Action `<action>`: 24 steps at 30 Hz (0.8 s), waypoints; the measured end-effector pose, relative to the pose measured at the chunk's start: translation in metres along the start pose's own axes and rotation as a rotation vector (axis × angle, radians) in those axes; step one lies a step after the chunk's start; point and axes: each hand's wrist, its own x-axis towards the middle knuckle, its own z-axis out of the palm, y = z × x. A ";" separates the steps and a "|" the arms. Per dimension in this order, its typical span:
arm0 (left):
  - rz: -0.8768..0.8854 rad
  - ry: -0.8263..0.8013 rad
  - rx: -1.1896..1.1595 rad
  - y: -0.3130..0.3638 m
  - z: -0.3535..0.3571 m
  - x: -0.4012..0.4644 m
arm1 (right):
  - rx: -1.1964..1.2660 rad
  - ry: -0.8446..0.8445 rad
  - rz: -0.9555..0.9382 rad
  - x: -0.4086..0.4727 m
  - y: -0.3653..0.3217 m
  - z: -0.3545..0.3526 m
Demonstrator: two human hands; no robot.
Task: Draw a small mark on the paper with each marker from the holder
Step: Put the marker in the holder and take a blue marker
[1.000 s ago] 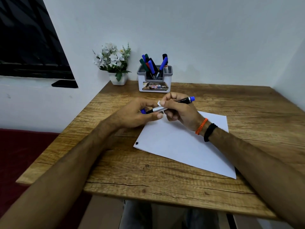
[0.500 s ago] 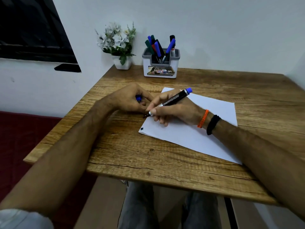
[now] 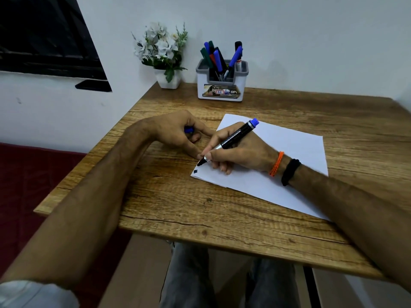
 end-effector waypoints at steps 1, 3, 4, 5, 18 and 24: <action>-0.002 -0.002 -0.001 0.000 0.000 0.000 | -0.005 -0.004 -0.004 0.000 0.000 0.000; -0.017 0.002 0.000 -0.001 0.000 0.001 | -0.014 -0.010 -0.008 0.000 0.000 0.001; -0.028 0.005 0.000 -0.001 0.000 0.001 | -0.018 -0.013 -0.009 0.000 0.000 0.001; -0.033 0.008 0.002 -0.001 0.000 0.001 | -0.022 -0.016 -0.010 0.000 0.000 0.001; -0.036 0.004 0.001 0.000 0.000 0.001 | -0.023 -0.004 -0.012 0.000 0.002 0.000; -0.052 0.008 -0.007 0.002 0.000 0.000 | -0.017 0.001 -0.002 0.000 0.001 0.001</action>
